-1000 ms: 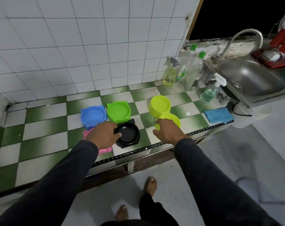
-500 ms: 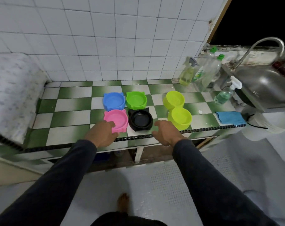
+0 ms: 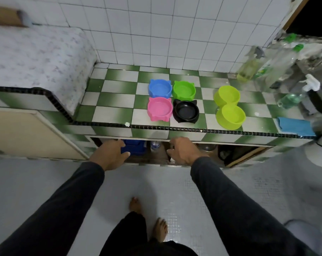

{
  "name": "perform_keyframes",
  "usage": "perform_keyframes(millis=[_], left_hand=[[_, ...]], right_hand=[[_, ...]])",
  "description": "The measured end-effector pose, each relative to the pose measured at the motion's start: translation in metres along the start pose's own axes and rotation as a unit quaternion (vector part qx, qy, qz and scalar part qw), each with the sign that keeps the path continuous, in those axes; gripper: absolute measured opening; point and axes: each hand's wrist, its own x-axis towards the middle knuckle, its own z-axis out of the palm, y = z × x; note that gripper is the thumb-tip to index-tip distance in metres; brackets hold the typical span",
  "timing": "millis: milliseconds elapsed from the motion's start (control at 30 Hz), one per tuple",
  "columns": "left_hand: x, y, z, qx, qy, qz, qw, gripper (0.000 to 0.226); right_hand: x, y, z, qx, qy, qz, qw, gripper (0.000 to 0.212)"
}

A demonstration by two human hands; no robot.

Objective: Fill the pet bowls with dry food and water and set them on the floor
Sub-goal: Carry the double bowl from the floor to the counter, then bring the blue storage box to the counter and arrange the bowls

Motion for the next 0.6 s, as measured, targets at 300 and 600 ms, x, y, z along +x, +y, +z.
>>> perform_keyframes(millis=[300,600], left_hand=[[-0.016,-0.069,0.020,-0.043,-0.029,-0.035,0.998,0.045],[-0.006,-0.152,0.040,-0.044,-0.086,-0.020,0.995,0.046]], right_hand=[[-0.010,-0.054,0.059,-0.023,-0.070,-0.013,0.997,0.037],[0.009,-0.103,0.123,0.016,-0.094,0.039,0.995,0.048]])
